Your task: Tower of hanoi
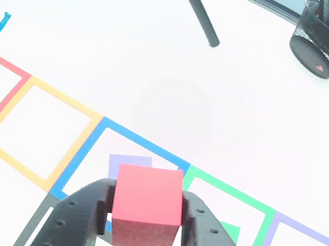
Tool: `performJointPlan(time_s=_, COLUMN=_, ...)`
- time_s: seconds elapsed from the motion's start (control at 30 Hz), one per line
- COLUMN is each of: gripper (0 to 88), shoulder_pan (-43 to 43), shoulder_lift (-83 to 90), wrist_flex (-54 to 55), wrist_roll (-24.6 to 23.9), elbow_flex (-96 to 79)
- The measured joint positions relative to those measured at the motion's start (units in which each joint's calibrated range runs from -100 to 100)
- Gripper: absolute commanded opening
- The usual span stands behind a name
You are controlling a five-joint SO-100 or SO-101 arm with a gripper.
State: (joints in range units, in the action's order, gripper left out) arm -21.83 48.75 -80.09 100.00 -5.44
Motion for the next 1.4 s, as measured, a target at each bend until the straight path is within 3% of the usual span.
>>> performJointPlan(time_s=0.13, gripper=1.5, shoulder_pan=0.23, shoulder_lift=0.42, wrist_flex=2.26, wrist_roll=0.0, elbow_flex=-4.87)
performJointPlan(time_s=0.37, gripper=1.5, shoulder_pan=0.23, shoulder_lift=1.86, wrist_flex=21.2, wrist_roll=0.0, elbow_flex=-27.8)
performJointPlan(time_s=0.7, gripper=1.4, shoulder_pan=-2.11, shoulder_lift=-6.16, wrist_flex=66.42, wrist_roll=-0.36, elbow_flex=-62.42)
performJointPlan(time_s=1.0, gripper=1.5, shoulder_pan=-2.93, shoulder_lift=-20.43, wrist_flex=91.9, wrist_roll=-0.36, elbow_flex=-69.68)
performJointPlan(time_s=1.4, gripper=1.5, shoulder_pan=-3.98, shoulder_lift=-42.72, wrist_flex=110.36, wrist_roll=-0.36, elbow_flex=-65.69)
